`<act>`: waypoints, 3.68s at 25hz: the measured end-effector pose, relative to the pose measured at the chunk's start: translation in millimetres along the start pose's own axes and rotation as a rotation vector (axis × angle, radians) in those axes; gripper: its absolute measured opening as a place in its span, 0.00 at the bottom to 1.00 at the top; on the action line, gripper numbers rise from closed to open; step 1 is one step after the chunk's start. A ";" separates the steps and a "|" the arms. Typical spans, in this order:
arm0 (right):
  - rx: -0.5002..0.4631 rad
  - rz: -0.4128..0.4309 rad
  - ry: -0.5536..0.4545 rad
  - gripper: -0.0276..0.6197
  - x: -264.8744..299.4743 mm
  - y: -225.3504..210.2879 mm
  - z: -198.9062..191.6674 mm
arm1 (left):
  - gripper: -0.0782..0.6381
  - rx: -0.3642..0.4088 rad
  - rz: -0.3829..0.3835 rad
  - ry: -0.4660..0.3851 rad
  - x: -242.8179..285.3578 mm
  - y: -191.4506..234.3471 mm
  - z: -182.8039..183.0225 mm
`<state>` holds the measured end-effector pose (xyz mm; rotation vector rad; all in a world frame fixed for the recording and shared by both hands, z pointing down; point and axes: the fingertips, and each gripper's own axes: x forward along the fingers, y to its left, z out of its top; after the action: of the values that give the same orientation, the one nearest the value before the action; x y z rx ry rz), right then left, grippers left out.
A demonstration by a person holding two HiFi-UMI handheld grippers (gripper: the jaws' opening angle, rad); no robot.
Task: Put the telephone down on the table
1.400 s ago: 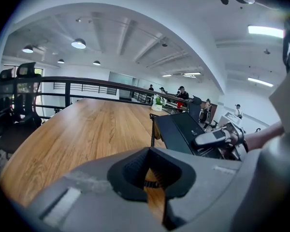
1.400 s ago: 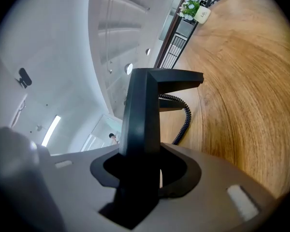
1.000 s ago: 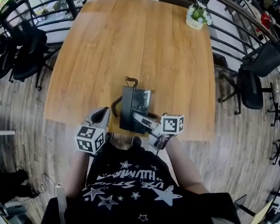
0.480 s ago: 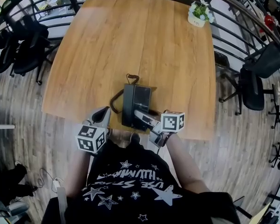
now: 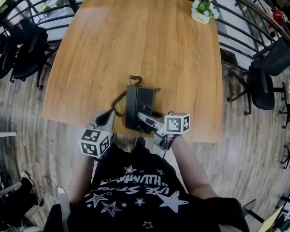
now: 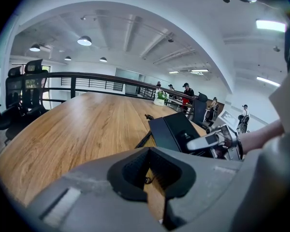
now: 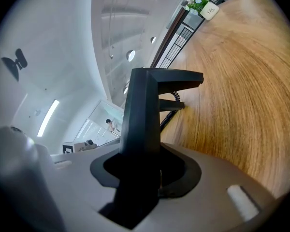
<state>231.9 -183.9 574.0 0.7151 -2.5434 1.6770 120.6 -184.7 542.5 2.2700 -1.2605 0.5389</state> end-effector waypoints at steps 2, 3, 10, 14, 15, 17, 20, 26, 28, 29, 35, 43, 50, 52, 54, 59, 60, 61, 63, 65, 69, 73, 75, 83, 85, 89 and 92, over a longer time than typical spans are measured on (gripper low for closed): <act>0.000 -0.003 -0.002 0.29 0.6 -0.2 -0.4 | 0.11 0.005 -0.005 0.003 1.6 -1.1 -0.1; -0.002 -0.007 -0.004 0.29 0.4 -0.9 -0.8 | 0.11 0.008 -0.007 0.004 2.6 -2.0 -0.3; -0.061 -0.097 0.020 0.30 -3.3 -5.5 -0.3 | 0.11 0.021 -0.015 0.008 5.3 -6.5 0.8; -0.068 -0.134 0.034 0.32 -6.3 -10.3 -2.7 | 0.11 0.024 -0.014 0.010 3.6 -7.0 -0.5; -0.073 -0.138 0.034 0.32 -6.9 -11.8 -3.2 | 0.11 0.025 -0.015 0.010 3.8 -7.5 -1.3; -0.085 -0.147 0.033 0.33 -8.2 -15.3 -3.7 | 0.11 0.025 -0.017 0.009 4.0 -8.9 -2.2; -0.097 -0.165 0.044 0.36 -10.2 -21.3 -5.1 | 0.11 0.025 -0.019 0.010 3.3 -10.2 -3.4; -0.127 -0.201 0.098 0.44 -13.9 -29.3 -5.8 | 0.11 0.023 -0.015 0.015 1.9 -10.6 -5.6; -0.132 -0.210 0.107 0.45 -15.9 -31.8 -5.1 | 0.11 0.022 -0.014 0.020 2.3 -11.1 -6.8; -0.132 -0.214 0.111 0.46 -16.9 -32.8 -4.8 | 0.11 0.023 -0.014 0.023 2.6 -11.4 -7.3; -0.123 -0.230 0.121 0.47 -19.6 -35.9 -5.4 | 0.11 0.023 -0.013 0.039 2.3 -12.0 -12.4; -0.137 -0.276 0.086 0.48 -24.9 -37.2 -5.5 | 0.11 0.038 -0.023 0.047 1.1 -5.2 -14.3; -0.136 -0.334 -0.156 0.49 -43.2 -32.3 30.1 | 0.11 0.070 -0.075 0.036 3.8 12.4 -2.9; -0.139 -0.358 -0.254 0.47 -49.3 -27.4 43.9 | 0.11 0.077 -0.091 0.030 2.5 20.9 0.3; -0.142 -0.398 -0.290 0.46 -50.2 -25.9 48.1 | 0.11 0.082 -0.107 0.028 0.7 31.4 2.1; -0.148 -0.494 -0.357 0.46 -58.7 -22.5 53.5 | 0.11 0.111 -0.174 0.035 5.2 45.0 8.8; -0.148 -0.512 -0.374 0.46 -59.9 -20.5 54.0 | 0.11 0.120 -0.188 0.035 5.5 48.3 10.6; -0.151 -0.530 -0.389 0.46 -60.4 -18.0 54.1 | 0.11 0.128 -0.200 0.034 5.2 52.8 12.7; -0.163 -0.571 -0.419 0.46 -60.9 -11.9 53.7 | 0.11 0.140 -0.218 0.031 3.8 64.1 16.8; -0.178 -0.614 -0.447 0.45 -62.6 -5.8 53.5 | 0.11 0.147 -0.236 0.029 2.6 74.7 19.5; -0.201 -0.704 -0.510 0.40 -65.9 6.5 52.4 | 0.11 0.165 -0.281 0.032 -1.8 90.2 18.8; -0.217 -0.800 -0.558 0.33 -61.6 17.7 44.7 | 0.11 0.172 -0.315 0.045 -8.7 112.0 12.7; -0.217 -0.839 -0.582 0.28 -57.7 24.0 40.5 | 0.11 0.175 -0.331 0.045 -12.5 123.5 12.5; -0.195 -0.917 -0.675 0.17 -30.0 55.1 19.5 | 0.11 0.212 -0.425 0.053 -24.4 151.8 14.5; -0.186 -0.957 -0.696 0.10 -17.6 67.3 6.9 | 0.11 0.223 -0.455 0.055 -34.5 162.0 14.4; -0.143 -1.014 -0.735 0.04 -1.6 88.9 -29.1 | 0.11 0.242 -0.516 0.077 -57.2 173.1 3.7; -0.118 -1.025 -0.764 0.04 7.6 100.4 -57.8 | 0.11 0.281 -0.570 0.089 -68.7 175.2 -8.4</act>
<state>173.6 -103.9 513.3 2.4189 -1.8195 0.9524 -65.3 -213.8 550.1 2.6469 -0.4693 0.6159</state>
